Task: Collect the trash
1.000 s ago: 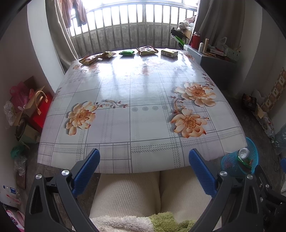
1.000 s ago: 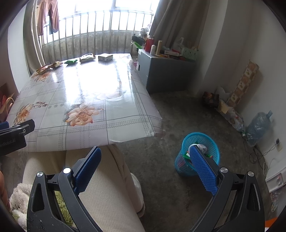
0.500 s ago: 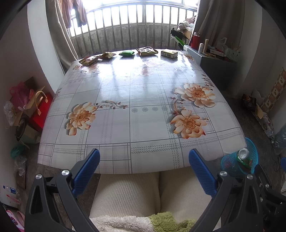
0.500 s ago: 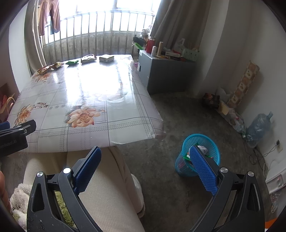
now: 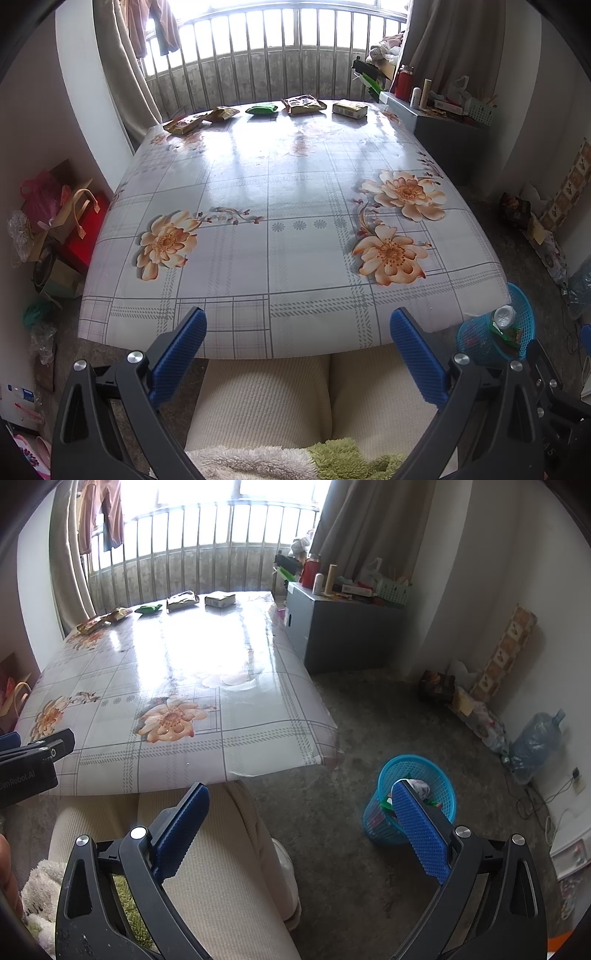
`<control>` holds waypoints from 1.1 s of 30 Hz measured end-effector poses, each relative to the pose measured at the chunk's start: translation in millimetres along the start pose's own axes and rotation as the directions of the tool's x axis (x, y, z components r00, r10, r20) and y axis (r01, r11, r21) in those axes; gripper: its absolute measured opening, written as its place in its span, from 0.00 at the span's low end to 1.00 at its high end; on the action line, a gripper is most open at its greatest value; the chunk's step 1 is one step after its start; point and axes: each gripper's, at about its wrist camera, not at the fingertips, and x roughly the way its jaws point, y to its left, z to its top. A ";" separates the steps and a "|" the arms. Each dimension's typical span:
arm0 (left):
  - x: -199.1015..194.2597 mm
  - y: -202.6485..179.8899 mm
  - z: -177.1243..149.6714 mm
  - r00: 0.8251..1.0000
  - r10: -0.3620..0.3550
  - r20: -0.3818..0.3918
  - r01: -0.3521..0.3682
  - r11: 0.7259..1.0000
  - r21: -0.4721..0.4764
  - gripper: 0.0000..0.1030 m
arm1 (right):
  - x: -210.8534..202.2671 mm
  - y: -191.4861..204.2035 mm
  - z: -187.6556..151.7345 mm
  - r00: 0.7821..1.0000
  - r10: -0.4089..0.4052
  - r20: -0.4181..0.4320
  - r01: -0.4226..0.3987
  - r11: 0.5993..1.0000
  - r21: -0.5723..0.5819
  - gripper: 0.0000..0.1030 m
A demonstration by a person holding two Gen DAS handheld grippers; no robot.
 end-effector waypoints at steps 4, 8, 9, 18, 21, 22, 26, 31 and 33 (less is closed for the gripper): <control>0.2 -0.1 0.0 1.000 0.000 -0.002 0.000 1.000 0.000 0.95 | 0.1 -0.3 0.1 1.000 -0.001 0.001 0.001 1.000 -0.001 0.92; 0.8 0.6 0.0 1.000 0.000 -0.002 0.000 1.000 -0.001 0.95 | 0.6 0.1 -0.3 1.000 0.001 0.000 -0.001 1.000 -0.001 0.92; 0.7 0.6 -0.6 1.000 0.000 -0.002 0.000 1.000 -0.001 0.95 | 0.6 0.1 -0.5 1.000 0.001 -0.002 -0.001 1.000 -0.001 0.92; 1.6 1.6 -0.1 1.000 -0.001 -0.003 0.001 1.000 0.000 0.95 | 0.7 1.0 -2.2 1.000 0.001 -0.003 -0.001 1.000 0.001 0.92; 1.6 1.5 -0.1 1.000 0.000 -0.003 0.000 1.000 0.000 0.95 | 0.6 0.7 -2.0 1.000 0.002 -0.003 -0.002 1.000 0.000 0.92; 1.3 1.3 -1.0 1.000 0.000 -0.003 0.000 1.000 0.001 0.95 | 0.6 0.6 -2.0 1.000 0.002 -0.002 -0.002 1.000 0.000 0.92; 1.8 1.3 -0.1 1.000 -0.001 -0.004 0.001 1.000 0.001 0.95 | 0.9 0.3 -2.0 1.000 0.003 -0.003 -0.003 1.000 0.000 0.92; 1.2 0.8 -1.0 1.000 0.000 -0.003 0.000 1.000 0.001 0.95 | 1.4 0.9 -3.1 1.000 0.003 -0.005 -0.003 1.000 0.001 0.92; 1.5 0.9 0.0 1.000 0.000 -0.003 0.000 1.000 0.002 0.95 | 1.4 2.1 -5.1 1.000 0.004 -0.005 -0.004 1.000 0.002 0.92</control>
